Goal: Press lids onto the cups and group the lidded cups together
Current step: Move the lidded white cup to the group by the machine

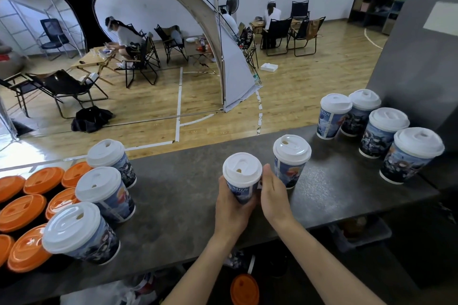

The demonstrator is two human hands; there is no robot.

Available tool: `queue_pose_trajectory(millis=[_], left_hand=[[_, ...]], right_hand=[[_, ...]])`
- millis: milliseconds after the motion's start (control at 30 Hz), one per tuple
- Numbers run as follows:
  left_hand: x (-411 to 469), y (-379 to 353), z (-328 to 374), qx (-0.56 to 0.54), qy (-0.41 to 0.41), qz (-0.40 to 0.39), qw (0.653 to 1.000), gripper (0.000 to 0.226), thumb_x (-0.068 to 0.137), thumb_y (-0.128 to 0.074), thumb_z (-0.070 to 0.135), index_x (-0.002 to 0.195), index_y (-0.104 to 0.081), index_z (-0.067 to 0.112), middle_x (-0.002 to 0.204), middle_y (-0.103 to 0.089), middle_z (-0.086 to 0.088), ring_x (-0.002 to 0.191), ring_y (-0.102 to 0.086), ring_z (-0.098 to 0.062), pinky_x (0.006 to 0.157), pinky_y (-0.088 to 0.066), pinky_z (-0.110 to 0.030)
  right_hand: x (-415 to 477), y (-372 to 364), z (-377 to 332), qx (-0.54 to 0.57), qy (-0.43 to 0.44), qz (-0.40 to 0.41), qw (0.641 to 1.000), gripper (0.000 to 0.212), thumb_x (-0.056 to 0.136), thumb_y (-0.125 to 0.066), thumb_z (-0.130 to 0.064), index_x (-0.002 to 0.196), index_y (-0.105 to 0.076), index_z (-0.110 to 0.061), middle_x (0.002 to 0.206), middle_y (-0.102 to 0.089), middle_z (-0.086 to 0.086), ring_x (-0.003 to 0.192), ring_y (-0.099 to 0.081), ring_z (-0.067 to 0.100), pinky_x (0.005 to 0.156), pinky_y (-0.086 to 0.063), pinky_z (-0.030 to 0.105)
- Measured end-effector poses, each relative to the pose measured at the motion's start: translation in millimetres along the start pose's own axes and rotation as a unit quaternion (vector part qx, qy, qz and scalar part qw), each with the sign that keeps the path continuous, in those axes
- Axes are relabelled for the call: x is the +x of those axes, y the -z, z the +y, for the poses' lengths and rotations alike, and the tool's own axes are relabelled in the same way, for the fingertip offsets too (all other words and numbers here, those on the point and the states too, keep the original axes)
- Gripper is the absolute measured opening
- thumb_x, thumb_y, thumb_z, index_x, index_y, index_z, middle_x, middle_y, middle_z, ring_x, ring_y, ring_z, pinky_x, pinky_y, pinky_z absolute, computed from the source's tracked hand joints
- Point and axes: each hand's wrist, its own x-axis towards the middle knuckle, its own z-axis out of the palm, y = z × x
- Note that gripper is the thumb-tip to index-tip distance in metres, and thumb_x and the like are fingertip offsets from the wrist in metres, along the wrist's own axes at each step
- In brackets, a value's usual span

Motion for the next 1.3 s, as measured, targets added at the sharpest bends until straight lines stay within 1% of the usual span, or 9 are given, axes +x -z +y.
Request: queue_pose_trajectory(millis=[133,233,400,667,767,900,1033,1200,1300], left_hand=[[4,5,-1,0.006,0.011,0.027,1.000,0.067,0.075,-0.092,0.031,0.120,-0.045,0.043,0.123,-0.060,0.029,0.114,-0.059,0.014,0.089,-0.046,-0.006],[4,4,0,-0.003,0.010,0.029,1.000,0.072,0.077,-0.091,0.026,0.127,-0.043,0.040,0.127,-0.058,0.027,0.116,-0.057,0.015,0.090,-0.043,-0.003],[4,0,-2,0.012,0.013,0.026,1.000,0.072,0.077,-0.091,0.026,0.129,-0.042,0.035,0.126,-0.058,0.028,0.113,-0.057,0.018,0.089,-0.044,-0.002],[24,28,17,0.049,0.063,-0.041,0.996,0.050,0.075,-0.092,0.023,0.105,-0.053,0.033,0.109,-0.070,0.015,0.093,-0.065,0.014,0.072,-0.048,-0.004],[32,52,32,0.171,0.053,-0.075,0.981,0.058,0.067,-0.088,0.051,0.109,-0.051,0.034,0.107,-0.071,0.009,0.093,-0.069,-0.007,0.074,-0.057,-0.026],[33,67,72,0.343,-0.006,-0.139,0.929,0.068,0.069,-0.079,0.065,0.110,-0.036,0.031,0.105,-0.066,0.013,0.089,-0.068,-0.019,0.078,-0.053,-0.038],[39,72,103,0.537,-0.096,-0.130,0.828,0.073,0.078,-0.066,0.070,0.135,-0.040,0.034,0.122,-0.060,0.007,0.111,-0.059,-0.019,0.093,-0.037,-0.036],[48,69,130,0.719,-0.156,-0.168,0.656,0.063,0.092,-0.066,0.046,0.147,-0.042,0.025,0.134,-0.056,-0.005,0.122,-0.054,-0.028,0.102,-0.033,-0.039],[47,49,139,0.773,-0.180,-0.221,0.567,0.040,0.098,-0.061,0.027,0.135,-0.052,0.017,0.128,-0.057,-0.009,0.118,-0.054,-0.031,0.102,-0.033,-0.040]], right_hand=[[-17,28,10,-0.084,0.067,0.135,0.985,0.021,0.096,-0.054,-0.046,0.096,-0.059,-0.025,0.093,-0.066,-0.006,0.087,-0.063,0.008,0.074,-0.045,0.021],[-6,54,20,-0.127,0.072,0.241,0.959,0.065,0.076,-0.078,-0.057,0.118,-0.047,-0.017,0.112,-0.055,0.002,0.097,-0.056,0.018,0.085,-0.046,0.028],[37,72,22,-0.125,-0.008,0.125,0.984,0.116,0.064,-0.095,-0.021,0.152,-0.020,-0.008,0.150,-0.038,0.004,0.137,-0.038,0.016,0.112,-0.034,0.028],[31,73,6,-0.157,0.004,0.044,0.987,0.065,0.074,-0.089,-0.026,0.121,-0.045,-0.018,0.110,-0.063,-0.004,0.100,-0.063,0.014,0.075,-0.045,0.010],[25,86,-11,-0.226,0.056,0.007,0.972,0.067,0.068,-0.088,-0.051,0.122,-0.053,-0.032,0.109,-0.066,-0.010,0.097,-0.066,0.006,0.079,-0.052,0.021],[17,91,-47,-0.310,0.080,-0.028,0.947,0.072,0.068,-0.087,-0.053,0.120,-0.042,-0.032,0.104,-0.064,-0.016,0.089,-0.064,-0.001,0.074,-0.050,0.026],[17,103,-74,-0.436,0.061,-0.025,0.898,0.071,0.070,-0.084,-0.052,0.118,-0.038,-0.028,0.109,-0.059,-0.007,0.090,-0.063,0.015,0.074,-0.050,0.034],[11,108,-113,-0.696,0.116,-0.097,0.702,0.067,0.076,-0.072,-0.054,0.134,-0.042,-0.036,0.120,-0.050,-0.010,0.106,-0.061,0.016,0.073,-0.046,0.029],[6,93,-120,-0.736,0.155,-0.136,0.644,0.066,0.078,-0.073,-0.045,0.136,-0.043,-0.036,0.125,-0.050,-0.008,0.111,-0.059,0.017,0.078,-0.046,0.030]])
